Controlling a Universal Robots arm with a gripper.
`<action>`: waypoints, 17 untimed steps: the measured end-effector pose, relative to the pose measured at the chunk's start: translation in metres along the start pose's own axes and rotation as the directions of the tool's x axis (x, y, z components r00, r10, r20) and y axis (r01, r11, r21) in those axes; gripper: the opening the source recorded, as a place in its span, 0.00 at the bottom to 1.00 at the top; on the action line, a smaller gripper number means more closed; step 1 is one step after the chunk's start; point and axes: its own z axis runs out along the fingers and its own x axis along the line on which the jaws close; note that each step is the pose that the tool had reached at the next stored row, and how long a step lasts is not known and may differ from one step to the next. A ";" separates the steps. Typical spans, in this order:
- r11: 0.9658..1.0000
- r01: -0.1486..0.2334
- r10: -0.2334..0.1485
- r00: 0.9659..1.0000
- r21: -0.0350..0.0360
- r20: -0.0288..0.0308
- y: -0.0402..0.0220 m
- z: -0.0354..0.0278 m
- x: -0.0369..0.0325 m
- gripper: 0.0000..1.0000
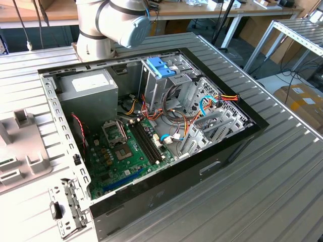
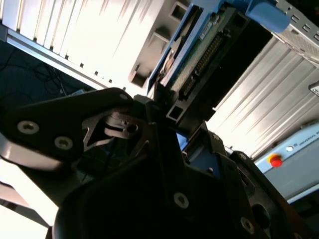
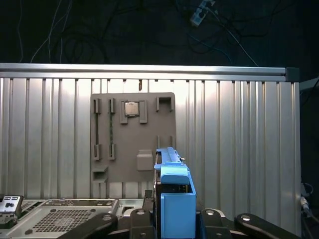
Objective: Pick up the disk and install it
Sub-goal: 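Pick up the disk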
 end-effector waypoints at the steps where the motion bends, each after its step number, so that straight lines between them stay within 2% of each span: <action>1: 1.000 0.000 0.000 1.000 0.000 0.000 -0.0012 0.0000 0.0000 0.36; 17: 1.000 0.000 0.000 1.000 0.000 0.000 -0.0174 -0.0007 0.0000 0.36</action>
